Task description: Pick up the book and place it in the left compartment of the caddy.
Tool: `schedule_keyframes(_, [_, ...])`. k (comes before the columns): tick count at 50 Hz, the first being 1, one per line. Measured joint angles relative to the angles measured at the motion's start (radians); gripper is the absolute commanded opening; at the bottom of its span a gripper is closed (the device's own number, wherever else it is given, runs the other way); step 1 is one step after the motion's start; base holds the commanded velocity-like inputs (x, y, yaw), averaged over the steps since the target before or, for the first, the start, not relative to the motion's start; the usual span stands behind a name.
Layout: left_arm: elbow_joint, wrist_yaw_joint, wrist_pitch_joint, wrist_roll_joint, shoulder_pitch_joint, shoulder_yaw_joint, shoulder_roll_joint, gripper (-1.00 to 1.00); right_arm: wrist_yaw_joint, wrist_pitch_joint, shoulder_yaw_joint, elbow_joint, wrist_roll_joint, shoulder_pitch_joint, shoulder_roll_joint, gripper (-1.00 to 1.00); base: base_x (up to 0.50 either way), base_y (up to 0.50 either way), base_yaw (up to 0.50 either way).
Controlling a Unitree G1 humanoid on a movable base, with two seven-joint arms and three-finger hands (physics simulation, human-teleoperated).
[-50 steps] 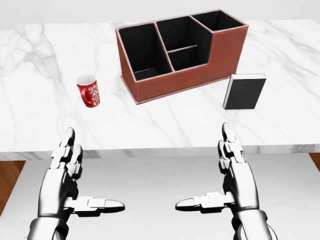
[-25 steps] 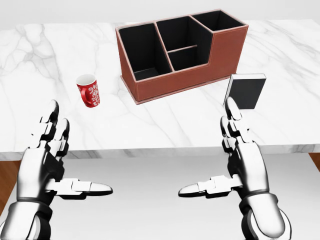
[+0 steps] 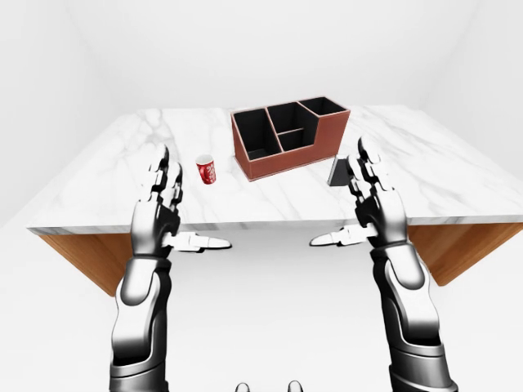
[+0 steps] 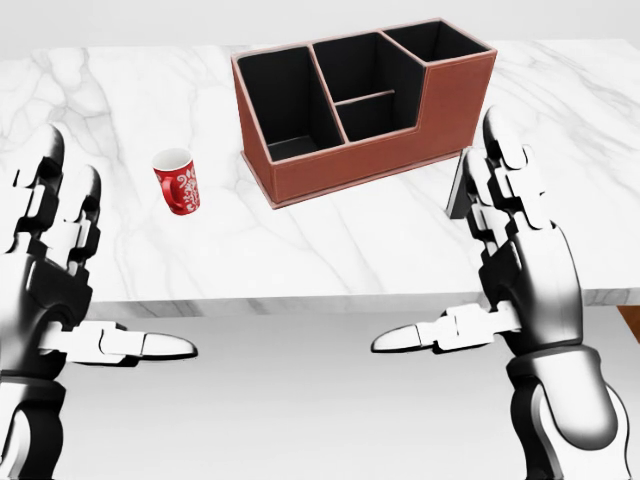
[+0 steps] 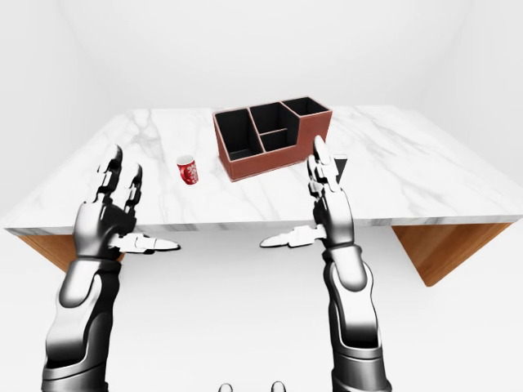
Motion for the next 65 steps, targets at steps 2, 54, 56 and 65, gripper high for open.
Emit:
schedule_keyframes(2, [-0.017, -0.001, 0.000, -0.010, -0.007, 0.006, 0.004, 1.00, 0.001, 0.000, -0.002, -0.012, 0.002, -0.006, -0.003, 1.00, 0.00, 0.00, 0.00])
schedule_keyframes(54, [-0.114, 0.033, 0.000, -0.123, -0.132, 0.111, 0.107, 1.00, 0.034, 0.000, -0.058, -0.126, -0.025, -0.137, -0.076, 1.00, 0.00, -0.17, 0.00])
schedule_keyframes(56, [-0.121, 0.036, 0.000, -0.131, -0.142, 0.120, 0.117, 1.00, 0.036, 0.000, -0.064, -0.132, -0.022, -0.151, -0.084, 1.00, 0.00, 0.00, 0.00])
schedule_keyframes(65, [-0.143, 0.046, 0.000, -0.158, -0.173, 0.141, 0.147, 1.00, 0.042, 0.000, -0.084, -0.149, -0.012, -0.194, -0.113, 1.00, 0.00, 0.00, 0.00])
